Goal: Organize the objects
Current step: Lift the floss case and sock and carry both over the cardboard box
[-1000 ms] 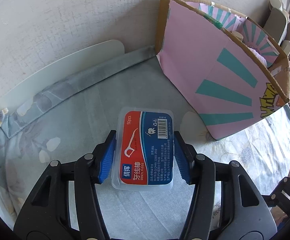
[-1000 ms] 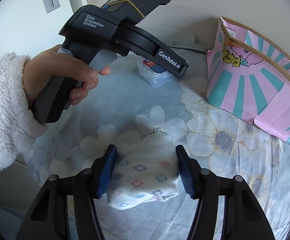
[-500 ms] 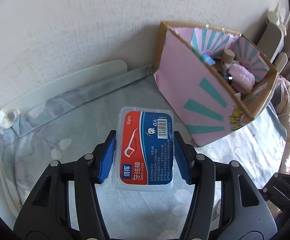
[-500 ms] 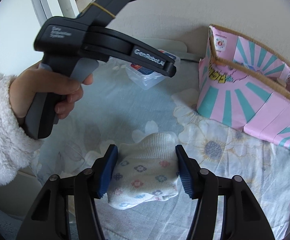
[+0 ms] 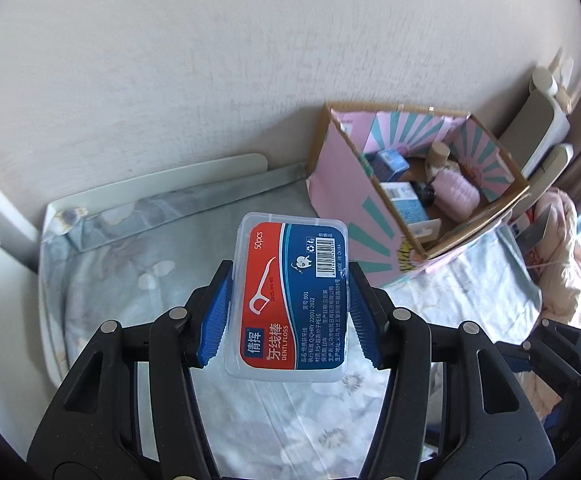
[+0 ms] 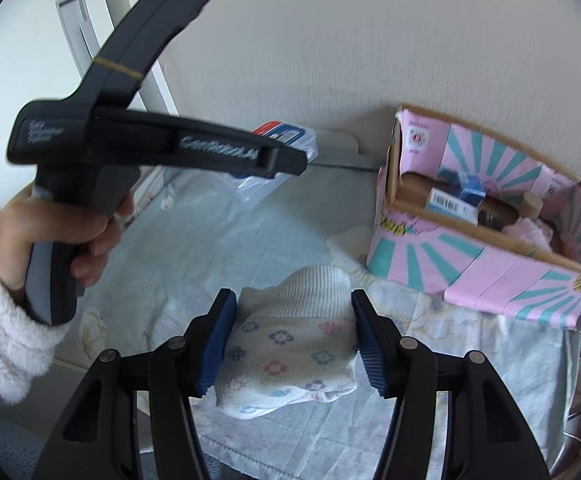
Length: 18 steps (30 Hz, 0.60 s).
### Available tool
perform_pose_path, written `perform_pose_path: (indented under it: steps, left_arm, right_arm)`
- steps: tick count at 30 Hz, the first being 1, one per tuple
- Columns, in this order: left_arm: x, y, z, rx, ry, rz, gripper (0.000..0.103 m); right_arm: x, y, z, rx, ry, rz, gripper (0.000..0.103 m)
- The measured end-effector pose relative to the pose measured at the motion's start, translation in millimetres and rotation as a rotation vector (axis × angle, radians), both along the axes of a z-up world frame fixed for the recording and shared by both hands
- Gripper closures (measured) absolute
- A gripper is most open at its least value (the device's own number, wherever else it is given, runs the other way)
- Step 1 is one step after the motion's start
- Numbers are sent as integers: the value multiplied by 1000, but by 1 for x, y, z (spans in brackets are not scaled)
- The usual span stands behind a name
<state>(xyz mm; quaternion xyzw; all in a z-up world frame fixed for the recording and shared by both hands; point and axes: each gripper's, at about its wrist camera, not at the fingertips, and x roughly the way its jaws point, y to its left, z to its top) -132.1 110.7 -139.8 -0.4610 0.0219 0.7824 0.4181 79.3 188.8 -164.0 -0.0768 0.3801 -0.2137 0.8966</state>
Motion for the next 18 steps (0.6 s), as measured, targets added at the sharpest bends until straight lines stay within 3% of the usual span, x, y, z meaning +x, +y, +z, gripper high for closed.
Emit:
perform_pose_path:
  steps: [12,18]
  left_arm:
    - [29,-30,40,44,8,91,52]
    - [45,-32,49,62,1,121,52]
  right_arm:
    - [-16,16,56,-12,-35,9,49]
    - [-25,0,74,-10,-53,-10,49]
